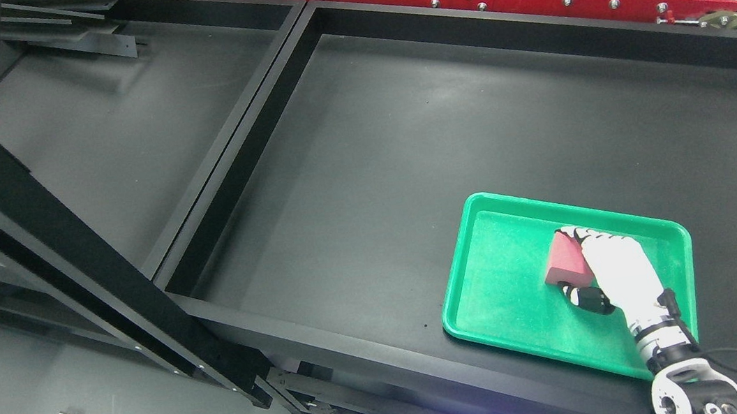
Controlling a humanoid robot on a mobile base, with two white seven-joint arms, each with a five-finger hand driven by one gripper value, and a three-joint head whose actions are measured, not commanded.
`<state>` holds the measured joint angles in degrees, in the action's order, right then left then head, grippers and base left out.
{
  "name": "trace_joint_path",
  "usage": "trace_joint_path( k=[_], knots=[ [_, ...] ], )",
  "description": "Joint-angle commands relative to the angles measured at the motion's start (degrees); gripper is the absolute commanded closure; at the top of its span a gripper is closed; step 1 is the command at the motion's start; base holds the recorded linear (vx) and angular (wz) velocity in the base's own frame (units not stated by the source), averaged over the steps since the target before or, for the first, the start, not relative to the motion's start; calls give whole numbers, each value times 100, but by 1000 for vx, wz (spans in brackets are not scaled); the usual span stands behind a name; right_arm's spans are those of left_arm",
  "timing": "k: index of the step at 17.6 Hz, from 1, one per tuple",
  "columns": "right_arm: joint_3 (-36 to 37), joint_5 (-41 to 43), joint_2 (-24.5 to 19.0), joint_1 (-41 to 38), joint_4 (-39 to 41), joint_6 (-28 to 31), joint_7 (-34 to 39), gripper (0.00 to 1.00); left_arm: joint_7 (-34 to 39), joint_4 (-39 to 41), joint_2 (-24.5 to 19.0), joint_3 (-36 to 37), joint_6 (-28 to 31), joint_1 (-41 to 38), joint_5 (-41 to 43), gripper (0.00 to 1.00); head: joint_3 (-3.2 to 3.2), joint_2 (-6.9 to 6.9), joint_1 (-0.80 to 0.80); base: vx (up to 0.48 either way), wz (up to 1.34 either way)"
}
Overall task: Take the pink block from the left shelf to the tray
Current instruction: 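Close the right hand fingers around the pink cube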
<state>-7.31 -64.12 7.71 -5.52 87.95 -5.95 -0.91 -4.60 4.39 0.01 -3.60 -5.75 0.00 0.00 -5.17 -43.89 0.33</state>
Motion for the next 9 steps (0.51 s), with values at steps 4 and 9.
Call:
trace_joint_path(
  k=[4,9],
  knots=[
    [458,251,-50,-10,257,-705,-1618,99,3,0,-101,0,-5,-53,9,0,0,0,0,0,0],
    [572,286,-50,-133,557,-714,-2343,99,3,0,-101,0,-5,-53,9,0,0,0,0,0,0]
  ],
)
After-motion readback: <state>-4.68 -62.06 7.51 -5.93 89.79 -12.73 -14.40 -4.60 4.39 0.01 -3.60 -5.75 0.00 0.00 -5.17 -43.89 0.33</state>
